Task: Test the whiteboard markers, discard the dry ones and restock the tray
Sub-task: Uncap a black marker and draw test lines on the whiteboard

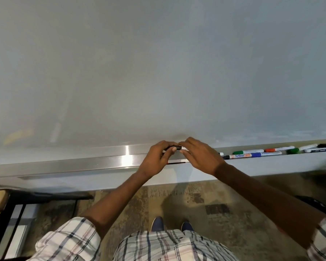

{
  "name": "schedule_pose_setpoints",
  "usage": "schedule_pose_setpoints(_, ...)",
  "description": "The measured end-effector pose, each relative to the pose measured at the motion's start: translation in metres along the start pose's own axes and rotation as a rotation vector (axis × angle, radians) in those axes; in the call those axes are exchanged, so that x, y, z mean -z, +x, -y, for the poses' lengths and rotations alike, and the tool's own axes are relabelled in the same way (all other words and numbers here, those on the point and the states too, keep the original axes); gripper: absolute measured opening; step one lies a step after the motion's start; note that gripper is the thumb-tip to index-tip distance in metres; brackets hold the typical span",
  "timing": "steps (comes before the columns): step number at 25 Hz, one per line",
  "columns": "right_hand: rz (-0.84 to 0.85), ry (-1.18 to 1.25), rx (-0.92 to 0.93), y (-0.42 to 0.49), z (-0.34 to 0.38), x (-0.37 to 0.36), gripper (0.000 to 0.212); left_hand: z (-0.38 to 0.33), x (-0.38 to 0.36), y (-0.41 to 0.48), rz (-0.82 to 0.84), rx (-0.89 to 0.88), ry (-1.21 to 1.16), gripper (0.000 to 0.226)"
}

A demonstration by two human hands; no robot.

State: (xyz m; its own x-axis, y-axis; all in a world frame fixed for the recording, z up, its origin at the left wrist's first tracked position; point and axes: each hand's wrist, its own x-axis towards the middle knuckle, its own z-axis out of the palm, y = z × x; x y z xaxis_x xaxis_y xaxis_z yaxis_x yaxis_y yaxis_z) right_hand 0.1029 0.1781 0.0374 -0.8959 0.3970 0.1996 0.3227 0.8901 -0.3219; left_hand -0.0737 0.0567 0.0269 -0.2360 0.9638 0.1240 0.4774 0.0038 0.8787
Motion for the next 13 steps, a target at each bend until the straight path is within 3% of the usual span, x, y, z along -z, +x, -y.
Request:
schedule_pose_setpoints(4,-0.063,-0.014,-0.010,-0.014,-0.005,0.042,0.025,-0.046,-0.006,0.007,-0.105,0.038,-0.117,0.020)
schedule_pose_setpoints(11,-0.131,-0.364,0.079,-0.028,-0.004,0.105,0.021,-0.116,-0.007,0.015,-0.055,0.021,-0.215,0.020)
schedule_pose_setpoints(13,-0.143,-0.406,0.074,-0.032,-0.003,0.118,0.029,-0.130,-0.010,0.014,-0.058,0.000,-0.174,0.020)
